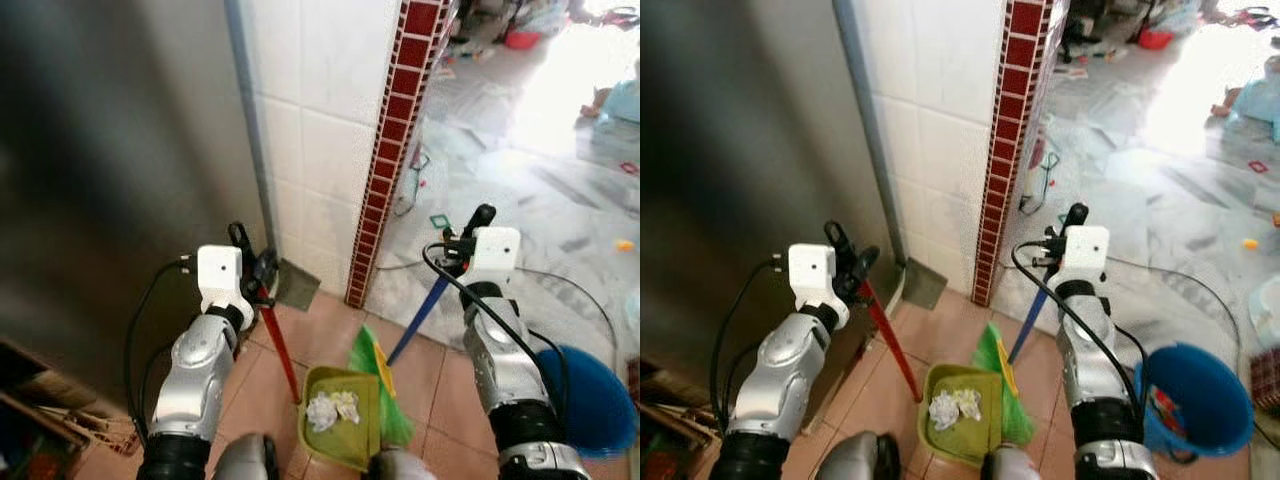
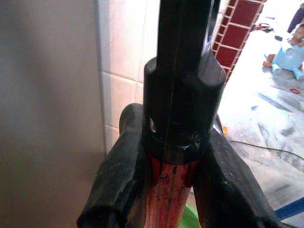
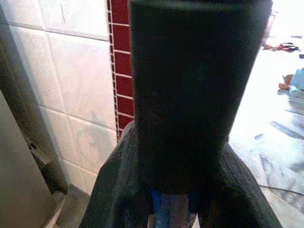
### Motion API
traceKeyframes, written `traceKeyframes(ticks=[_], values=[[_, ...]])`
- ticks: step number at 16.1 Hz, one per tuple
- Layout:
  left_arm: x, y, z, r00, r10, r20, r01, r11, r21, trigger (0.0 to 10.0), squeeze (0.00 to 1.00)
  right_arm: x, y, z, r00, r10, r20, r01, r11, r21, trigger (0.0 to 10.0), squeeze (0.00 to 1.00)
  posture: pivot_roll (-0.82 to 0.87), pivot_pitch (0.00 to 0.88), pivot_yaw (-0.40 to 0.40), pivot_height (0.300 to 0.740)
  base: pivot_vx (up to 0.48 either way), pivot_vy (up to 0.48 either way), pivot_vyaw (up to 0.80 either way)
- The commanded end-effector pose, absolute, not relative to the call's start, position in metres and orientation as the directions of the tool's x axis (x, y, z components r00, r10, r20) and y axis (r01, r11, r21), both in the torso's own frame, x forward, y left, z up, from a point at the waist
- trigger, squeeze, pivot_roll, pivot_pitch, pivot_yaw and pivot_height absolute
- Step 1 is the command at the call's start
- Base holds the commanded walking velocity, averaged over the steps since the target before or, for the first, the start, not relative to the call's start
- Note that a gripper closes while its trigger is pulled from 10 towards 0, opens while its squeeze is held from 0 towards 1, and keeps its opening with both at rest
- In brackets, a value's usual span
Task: Sweep floor
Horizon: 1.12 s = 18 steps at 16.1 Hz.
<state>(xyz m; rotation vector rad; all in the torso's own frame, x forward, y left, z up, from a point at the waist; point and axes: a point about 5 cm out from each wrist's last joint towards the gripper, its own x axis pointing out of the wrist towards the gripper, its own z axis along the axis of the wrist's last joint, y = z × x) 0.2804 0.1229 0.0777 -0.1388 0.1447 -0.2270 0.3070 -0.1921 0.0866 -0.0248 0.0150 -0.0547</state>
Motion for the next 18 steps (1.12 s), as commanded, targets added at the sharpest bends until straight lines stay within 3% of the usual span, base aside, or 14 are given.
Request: traceKeyframes(ticks=[1, 9, 16, 18], values=[[0.282, 0.116, 0.085, 0.957, -0.274, -0.097, 0.254, 0.951, -0.176, 10.0, 0.0, 0.304, -0.193, 0.076, 0.995, -0.064, -0.071, 0.062, 0.998, -0.019, 10.0, 0.0, -0.07, 0.0, 0.019, 0.74, -0.337, 0.0, 0.0], [0.282, 0.117, 0.085, 0.957, -0.271, -0.1, 0.251, 0.952, -0.177, 10.0, 0.0, 0.304, -0.198, 0.077, 0.996, -0.066, -0.066, 0.064, 0.997, -0.033, 10.0, 0.0, -0.07, 0.0, 0.023, 0.74, -0.322, 0.0, 0.0], [0.289, 0.127, 0.102, 0.973, -0.221, -0.061, 0.207, 0.961, -0.185, 10.0, 0.0, 0.303, -0.199, 0.077, 0.995, -0.068, -0.076, 0.065, 0.997, -0.034, 10.0, 0.0, -0.07, 0.0, 0.027, 0.74, 0.0, 0.0, 0.0], [0.288, 0.129, 0.105, 0.976, -0.21, -0.055, 0.197, 0.963, -0.182, 10.0, 0.0, 0.301, -0.201, 0.076, 0.994, -0.065, -0.083, 0.062, 0.997, -0.044, 10.0, 0.0, -0.06, 0.0, 0.024, 0.74, 0.0, 0.0, -0.69]])
